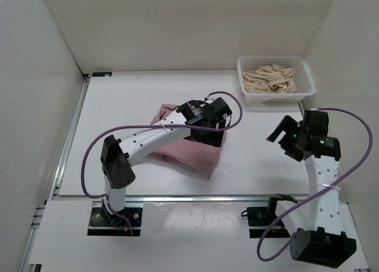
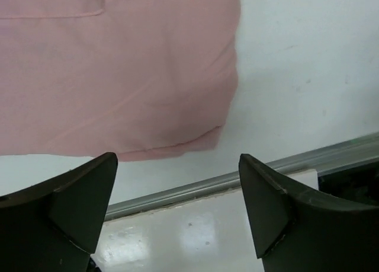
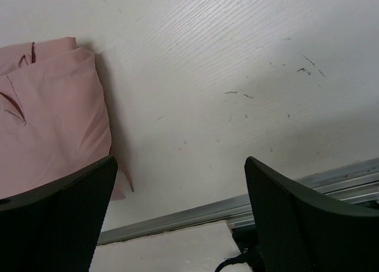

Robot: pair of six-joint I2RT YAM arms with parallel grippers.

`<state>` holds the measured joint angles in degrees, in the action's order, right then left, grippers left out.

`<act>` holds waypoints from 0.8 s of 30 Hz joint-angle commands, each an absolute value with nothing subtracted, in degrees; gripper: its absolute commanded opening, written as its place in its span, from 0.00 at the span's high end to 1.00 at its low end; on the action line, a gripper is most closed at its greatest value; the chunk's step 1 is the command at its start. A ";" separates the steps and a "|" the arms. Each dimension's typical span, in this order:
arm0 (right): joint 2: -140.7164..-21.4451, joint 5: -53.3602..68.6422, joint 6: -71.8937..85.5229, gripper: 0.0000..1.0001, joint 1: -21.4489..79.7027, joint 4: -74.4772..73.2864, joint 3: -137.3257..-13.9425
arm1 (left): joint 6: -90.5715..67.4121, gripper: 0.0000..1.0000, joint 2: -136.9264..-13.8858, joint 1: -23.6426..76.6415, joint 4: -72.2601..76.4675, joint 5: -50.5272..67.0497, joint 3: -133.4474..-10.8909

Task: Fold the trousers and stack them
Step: Fold the trousers

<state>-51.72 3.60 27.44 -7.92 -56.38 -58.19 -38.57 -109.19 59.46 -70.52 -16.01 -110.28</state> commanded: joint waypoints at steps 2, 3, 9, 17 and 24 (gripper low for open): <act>-52.29 5.44 26.10 0.07 -8.17 -53.96 -57.57 | -37.89 0.08 -101.35 52.14 -72.42 -19.16 -107.24; -52.29 6.06 26.10 0.07 -8.17 -53.96 -57.57 | -37.88 0.11 -99.34 50.64 -72.42 -19.16 -106.18; -51.77 13.44 26.54 0.75 -3.44 -49.75 -57.05 | -33.93 0.65 -93.70 32.63 -65.32 -16.71 -90.99; -66.08 31.62 28.74 0.92 13.42 -38.17 -55.72 | -33.66 0.90 -99.92 18.02 -51.95 -9.59 -77.53; -84.53 26.54 27.25 0.88 28.20 -36.04 -63.46 | -37.79 0.90 -104.50 18.02 -47.03 -6.51 -67.43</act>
<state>-79.55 24.34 28.08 24.97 -39.88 -59.83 -35.48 -105.60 17.76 -50.02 -9.74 -70.94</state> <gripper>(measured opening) 0.123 0.111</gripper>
